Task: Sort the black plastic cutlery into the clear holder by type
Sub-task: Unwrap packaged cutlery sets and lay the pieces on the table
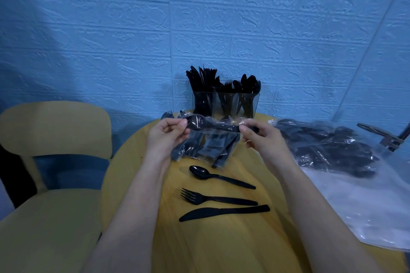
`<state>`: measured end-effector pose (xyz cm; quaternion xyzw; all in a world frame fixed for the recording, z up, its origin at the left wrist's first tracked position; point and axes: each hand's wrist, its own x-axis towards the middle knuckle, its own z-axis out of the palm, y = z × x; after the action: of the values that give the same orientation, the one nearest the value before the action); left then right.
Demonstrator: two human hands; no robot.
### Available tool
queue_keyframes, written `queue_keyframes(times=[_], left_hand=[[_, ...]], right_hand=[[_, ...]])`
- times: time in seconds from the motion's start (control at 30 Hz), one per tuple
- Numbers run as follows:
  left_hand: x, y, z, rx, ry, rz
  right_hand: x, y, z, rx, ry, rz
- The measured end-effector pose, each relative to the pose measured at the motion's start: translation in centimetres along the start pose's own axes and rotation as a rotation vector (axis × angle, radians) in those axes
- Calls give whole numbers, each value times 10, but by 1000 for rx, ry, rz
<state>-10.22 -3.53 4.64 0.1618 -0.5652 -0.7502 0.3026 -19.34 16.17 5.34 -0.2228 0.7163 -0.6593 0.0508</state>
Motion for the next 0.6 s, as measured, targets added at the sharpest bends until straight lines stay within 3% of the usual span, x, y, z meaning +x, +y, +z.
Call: queue_keyframes(times=[0.17, 0.33, 0.6], left_hand=[[0, -1, 1, -38, 10, 19], [3, -3, -3, -6, 199, 121], [16, -10, -23, -285, 541, 107]], right_hand=[[-2, -3, -6, -22, -69, 1], [-2, -10, -2, -26, 25, -31], [-4, -34, -38, -25, 261, -31]])
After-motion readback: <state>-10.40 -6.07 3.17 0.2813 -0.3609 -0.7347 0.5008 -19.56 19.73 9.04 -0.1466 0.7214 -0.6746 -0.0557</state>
